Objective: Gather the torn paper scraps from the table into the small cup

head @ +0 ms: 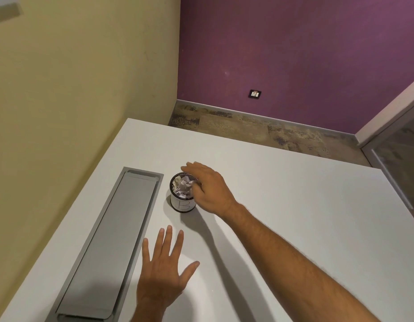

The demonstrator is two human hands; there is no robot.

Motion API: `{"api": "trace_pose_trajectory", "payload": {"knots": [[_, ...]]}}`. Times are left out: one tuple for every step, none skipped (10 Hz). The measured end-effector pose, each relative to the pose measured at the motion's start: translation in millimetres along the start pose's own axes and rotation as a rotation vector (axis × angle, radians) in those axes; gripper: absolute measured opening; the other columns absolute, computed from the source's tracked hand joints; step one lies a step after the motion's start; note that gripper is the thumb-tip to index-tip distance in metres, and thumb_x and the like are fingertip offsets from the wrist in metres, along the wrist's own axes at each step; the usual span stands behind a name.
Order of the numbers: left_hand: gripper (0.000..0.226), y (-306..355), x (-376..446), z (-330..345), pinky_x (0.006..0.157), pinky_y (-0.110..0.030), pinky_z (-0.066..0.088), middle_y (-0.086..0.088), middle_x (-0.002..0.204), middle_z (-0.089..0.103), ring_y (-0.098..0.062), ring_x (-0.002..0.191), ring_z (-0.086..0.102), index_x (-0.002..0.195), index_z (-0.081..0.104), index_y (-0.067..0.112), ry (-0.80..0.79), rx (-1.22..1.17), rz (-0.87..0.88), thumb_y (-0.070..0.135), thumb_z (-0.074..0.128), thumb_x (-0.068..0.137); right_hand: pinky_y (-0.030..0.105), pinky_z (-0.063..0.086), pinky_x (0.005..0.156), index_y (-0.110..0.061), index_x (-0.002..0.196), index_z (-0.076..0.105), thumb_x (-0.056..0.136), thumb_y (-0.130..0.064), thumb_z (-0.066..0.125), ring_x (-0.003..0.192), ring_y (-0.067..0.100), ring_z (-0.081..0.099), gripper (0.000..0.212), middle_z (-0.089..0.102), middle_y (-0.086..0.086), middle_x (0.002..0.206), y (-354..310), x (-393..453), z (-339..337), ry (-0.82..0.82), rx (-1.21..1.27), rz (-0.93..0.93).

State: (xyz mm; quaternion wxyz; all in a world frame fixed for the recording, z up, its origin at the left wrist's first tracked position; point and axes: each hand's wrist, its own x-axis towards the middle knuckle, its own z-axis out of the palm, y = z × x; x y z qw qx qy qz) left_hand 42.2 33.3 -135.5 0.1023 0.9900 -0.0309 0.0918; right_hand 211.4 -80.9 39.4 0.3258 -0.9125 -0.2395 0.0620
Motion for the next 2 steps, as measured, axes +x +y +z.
{"api": "trace_pose_trajectory", "payload": {"knots": [[0.088, 2, 3, -8, 0.116, -0.061, 0.020, -0.010, 0.159, 0.027, -0.028, 0.149, 0.020, 0.150, 0.030, 0.022, -0.071, -0.014, -0.064, 0.077, 0.041, 0.083, 0.036, 0.034, 0.115, -0.019, 0.136, 0.054, 0.091, -0.002, 0.050, 0.135, 0.014, 0.044, 0.049, 0.053, 0.001, 0.143, -4, -28, -25, 0.172, 0.121, -0.009], [0.090, 2, 2, -9, 0.117, -0.058, 0.015, -0.008, 0.159, 0.025, -0.025, 0.149, 0.014, 0.151, 0.027, 0.023, -0.110, -0.014, -0.115, 0.080, 0.031, 0.083, 0.038, 0.043, 0.109, -0.017, 0.132, 0.058, 0.091, -0.001, 0.054, 0.129, 0.009, 0.051, 0.044, 0.058, -0.001, 0.137, -6, -48, -46, 0.299, 0.244, -0.003]]}}
